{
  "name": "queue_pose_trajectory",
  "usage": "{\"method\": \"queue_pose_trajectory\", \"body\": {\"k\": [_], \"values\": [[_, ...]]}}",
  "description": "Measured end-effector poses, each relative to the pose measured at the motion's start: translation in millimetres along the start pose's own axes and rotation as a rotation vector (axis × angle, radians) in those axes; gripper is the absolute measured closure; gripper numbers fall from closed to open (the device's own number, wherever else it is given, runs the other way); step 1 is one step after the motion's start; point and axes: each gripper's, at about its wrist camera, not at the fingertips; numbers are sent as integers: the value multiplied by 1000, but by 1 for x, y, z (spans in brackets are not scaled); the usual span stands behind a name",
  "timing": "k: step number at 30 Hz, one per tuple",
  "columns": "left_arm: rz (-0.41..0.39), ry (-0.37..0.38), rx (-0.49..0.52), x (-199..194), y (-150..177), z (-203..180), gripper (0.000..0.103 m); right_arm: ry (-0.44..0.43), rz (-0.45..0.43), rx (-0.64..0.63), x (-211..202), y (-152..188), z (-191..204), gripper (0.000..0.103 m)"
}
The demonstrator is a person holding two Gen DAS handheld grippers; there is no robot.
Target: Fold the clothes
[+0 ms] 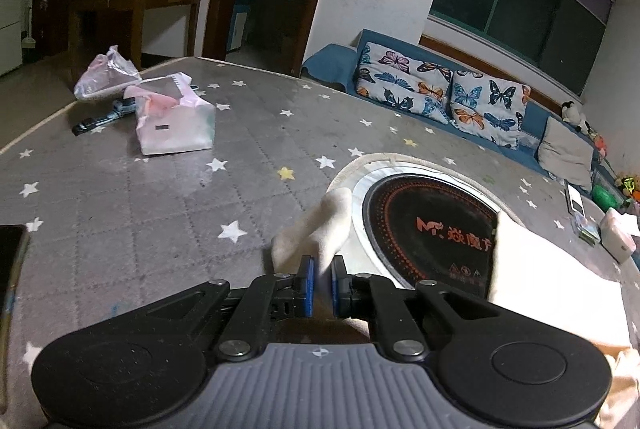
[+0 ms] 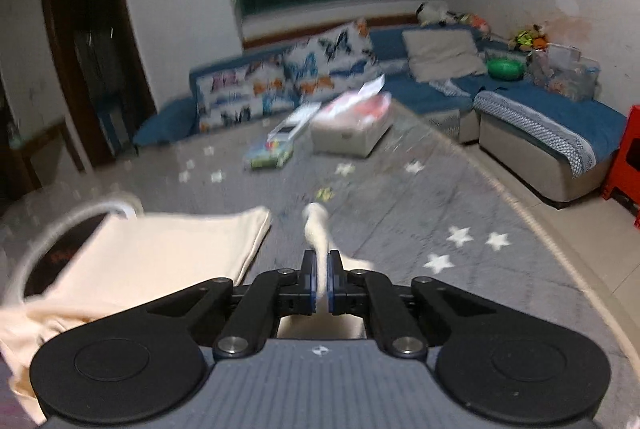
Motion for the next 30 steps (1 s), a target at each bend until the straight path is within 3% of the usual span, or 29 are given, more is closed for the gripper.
{"method": "queue_pose_trajectory", "body": {"k": [5,11,16,22,27,30], "values": [[-1,-1,-18,-15,1,9,94,15,-53,89,-34,11,-30,99],[41,-46,-14,-9,4,16,90,76,55,129,-28,37,-51,97],[34,-55,19,-16,3,15,87,99,71,119,-35,40,-53,90],[14,31,140,-38,16,-12,72,12,47,20,-46,23,-26,90],[16,173,221,-61,28,-39,63,-131,47,-86,-48,9,15,85],[70,285,273,-68,42,-61,62,-221,57,-153,-46,3,43,83]]}}
Point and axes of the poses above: each gripper's, at about its wrist camera, not at the fingertips, and x roughly the way its jaws point, z to its left, y to its underside, and after that the axes turned 15 degrees about -x, right-handed
